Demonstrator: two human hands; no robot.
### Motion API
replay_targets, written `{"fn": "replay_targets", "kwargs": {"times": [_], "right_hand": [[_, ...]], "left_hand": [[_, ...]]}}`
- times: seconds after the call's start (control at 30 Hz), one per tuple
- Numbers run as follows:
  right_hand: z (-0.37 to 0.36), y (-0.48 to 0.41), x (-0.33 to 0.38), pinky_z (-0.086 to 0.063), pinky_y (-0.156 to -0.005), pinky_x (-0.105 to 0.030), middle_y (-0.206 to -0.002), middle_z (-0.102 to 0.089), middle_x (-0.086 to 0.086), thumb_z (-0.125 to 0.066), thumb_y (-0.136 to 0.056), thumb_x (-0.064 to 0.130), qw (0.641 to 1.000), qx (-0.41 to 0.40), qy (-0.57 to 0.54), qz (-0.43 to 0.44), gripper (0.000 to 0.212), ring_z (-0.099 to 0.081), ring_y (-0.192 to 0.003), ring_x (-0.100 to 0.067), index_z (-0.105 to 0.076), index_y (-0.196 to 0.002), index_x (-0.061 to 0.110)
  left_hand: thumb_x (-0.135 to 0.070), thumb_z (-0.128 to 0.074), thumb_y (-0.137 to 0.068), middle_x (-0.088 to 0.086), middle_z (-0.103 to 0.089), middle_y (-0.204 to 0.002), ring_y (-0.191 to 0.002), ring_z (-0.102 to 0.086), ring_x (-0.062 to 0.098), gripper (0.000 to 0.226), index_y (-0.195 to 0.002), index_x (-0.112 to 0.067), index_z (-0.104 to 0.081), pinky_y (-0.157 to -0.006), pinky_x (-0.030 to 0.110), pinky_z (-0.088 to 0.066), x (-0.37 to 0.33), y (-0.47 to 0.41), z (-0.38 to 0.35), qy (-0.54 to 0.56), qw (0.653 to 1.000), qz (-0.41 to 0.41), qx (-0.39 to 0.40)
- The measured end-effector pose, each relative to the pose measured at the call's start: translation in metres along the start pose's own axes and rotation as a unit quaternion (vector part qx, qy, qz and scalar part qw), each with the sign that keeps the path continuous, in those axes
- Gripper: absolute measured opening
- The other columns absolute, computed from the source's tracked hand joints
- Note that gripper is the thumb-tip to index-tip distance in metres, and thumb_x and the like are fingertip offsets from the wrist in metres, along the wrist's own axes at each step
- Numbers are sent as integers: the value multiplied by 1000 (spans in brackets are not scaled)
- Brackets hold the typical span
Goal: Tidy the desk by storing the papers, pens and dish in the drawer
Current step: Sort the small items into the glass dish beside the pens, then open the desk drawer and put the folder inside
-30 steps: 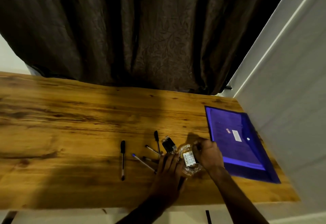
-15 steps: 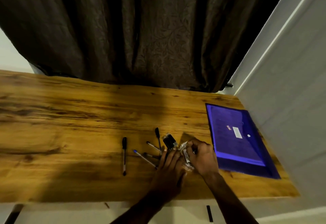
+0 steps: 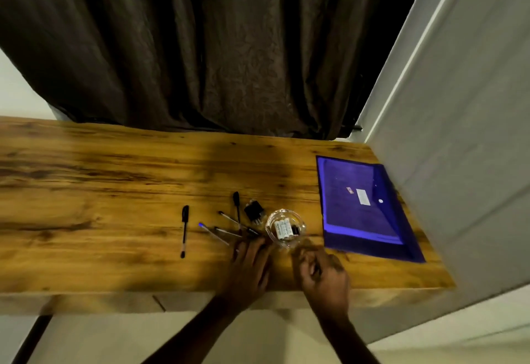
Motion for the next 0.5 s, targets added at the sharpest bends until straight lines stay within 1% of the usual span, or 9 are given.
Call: {"fn": "replay_targets", "kwargs": {"times": [0.03, 0.07, 0.1, 0.13, 0.2, 0.23, 0.3, 0.4, 0.5], "right_hand": [[3, 10, -1, -30, -51, -10, -61, -55, 6, -55, -83, 37, 1000, -7, -12, 6, 20, -45, -54, -7, -63, -76, 20], [5, 21, -5, -26, -51, -7, -59, -51, 9, -56, -83, 36, 1000, -6, -26, 6, 18, -43, -51, -6, -61, -73, 21], [6, 30, -12, -28, -50, -8, -58, -48, 11, -56, -84, 36, 999, 3, -44, 2, 19, -44, -49, -6, -59, -71, 22], [5, 37, -22, -33, -49, -13, -58, -49, 11, -55, -85, 35, 998, 18, -67, -8, 20, -46, -50, -8, -58, -70, 23], [-4, 47, -40, -45, -54, -25, -61, -58, 8, -58, -87, 27, 985, 57, -147, -75, 17, -54, -55, -12, -60, -71, 21], [-7, 51, -46, -47, -57, -27, -63, -63, 4, -62, -87, 23, 965, 80, -213, -131, 15, -58, -57, -14, -63, -73, 20], [-11, 49, -50, -47, -58, -28, -65, -68, -4, -64, -86, 22, 916, 98, -320, -221, 14, -62, -58, -15, -67, -74, 14], [-12, 50, -47, -46, -50, -21, -71, -70, -11, -61, -93, 16, 869, 106, -391, -285, 16, -60, -54, -8, -68, -84, 5], [-10, 72, -42, -46, -51, -21, -72, -70, -9, -60, -93, 16, 838, 101, -426, -327, 17, -61, -59, -12, -69, -81, 8]], "left_hand": [[-36, -56, -82, 7, -52, -127, -111, -56, 30, 46, -124, -18, -57, -99, 48, -36, -3, 8, -2, -17, 1000, -14, 7], [-37, -56, -84, 7, -56, -124, -109, -59, 29, 41, -120, -17, -59, -97, 48, -40, -9, 17, -3, -38, 999, -33, 10], [-39, -56, -87, 6, -61, -118, -106, -61, 28, 35, -115, -18, -61, -94, 47, -43, -15, 23, -4, -54, 997, -50, 9], [-39, -56, -90, 6, -65, -111, -103, -62, 27, 30, -110, -18, -62, -92, 46, -46, -22, 28, -4, -59, 996, -61, 8], [-39, -59, -91, 6, -67, -103, -98, -62, 27, 25, -104, -18, -63, -89, 44, -48, -36, 34, 1, -42, 997, -64, 8], [-38, -61, -89, 6, -66, -102, -96, -61, 27, 24, -102, -18, -62, -88, 44, -48, -44, 36, 4, -37, 998, -52, 15], [-35, -62, -88, 8, -63, -103, -97, -58, 29, 23, -102, -16, -63, -88, 44, -46, -58, 39, 11, -46, 998, -19, 31], [-29, -56, -91, 9, -62, -109, -102, -57, 31, 22, -104, -14, -65, -92, 44, -43, -70, 50, 21, -47, 997, 32, 42], [-23, -55, -91, 12, -63, -112, -102, -57, 32, 23, -107, -10, -65, -92, 44, -44, -78, 70, 26, -34, 995, 78, 53]]}}
Point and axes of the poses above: each hand's wrist, its own y-axis away from the middle knuckle, its own z-axis out of the back of the hand, x = y × z, the point moved 2 cm from there along -y, towards the middle knuckle
